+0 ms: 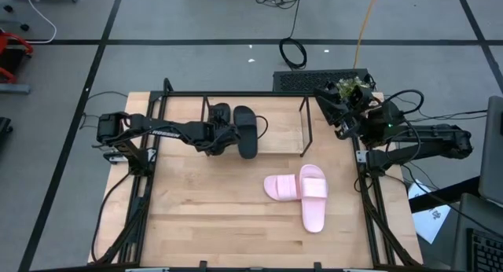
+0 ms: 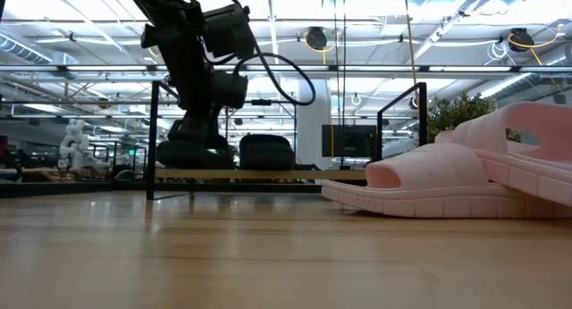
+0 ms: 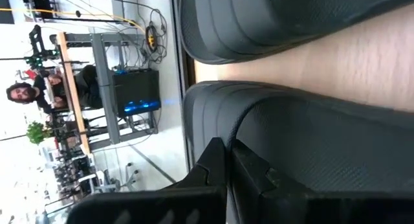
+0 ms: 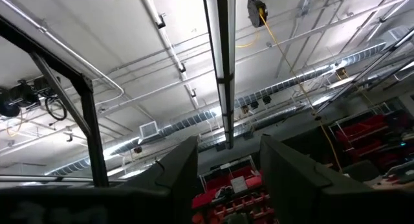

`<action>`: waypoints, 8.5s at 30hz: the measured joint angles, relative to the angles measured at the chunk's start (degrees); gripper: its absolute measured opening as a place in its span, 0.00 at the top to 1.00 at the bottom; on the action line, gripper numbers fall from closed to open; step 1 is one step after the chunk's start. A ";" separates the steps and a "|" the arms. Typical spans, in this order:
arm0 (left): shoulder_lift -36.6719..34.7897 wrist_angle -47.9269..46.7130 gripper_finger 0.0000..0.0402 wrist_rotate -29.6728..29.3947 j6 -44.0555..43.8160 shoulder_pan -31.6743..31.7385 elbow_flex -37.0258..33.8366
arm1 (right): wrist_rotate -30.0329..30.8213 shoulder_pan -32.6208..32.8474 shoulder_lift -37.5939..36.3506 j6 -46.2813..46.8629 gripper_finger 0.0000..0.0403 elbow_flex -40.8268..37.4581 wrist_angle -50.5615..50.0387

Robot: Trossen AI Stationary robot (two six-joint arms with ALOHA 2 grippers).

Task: Pick and place slides into the shelf
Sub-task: Put the black slide on the shelf, then adjust the right black slide on the shelf

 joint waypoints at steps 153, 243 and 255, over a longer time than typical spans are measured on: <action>1.73 17.89 0.81 3.14 -22.87 -7.66 12.11 | -18.49 10.14 -4.99 -16.04 0.61 0.00 -12.13; 8.66 3.07 0.87 7.93 -10.87 -1.51 12.13 | -18.05 10.12 -4.94 -17.80 0.61 0.00 -12.08; 8.34 3.24 0.89 6.94 -11.74 -1.79 12.13 | -18.03 10.12 -4.94 -17.80 0.61 0.00 -12.09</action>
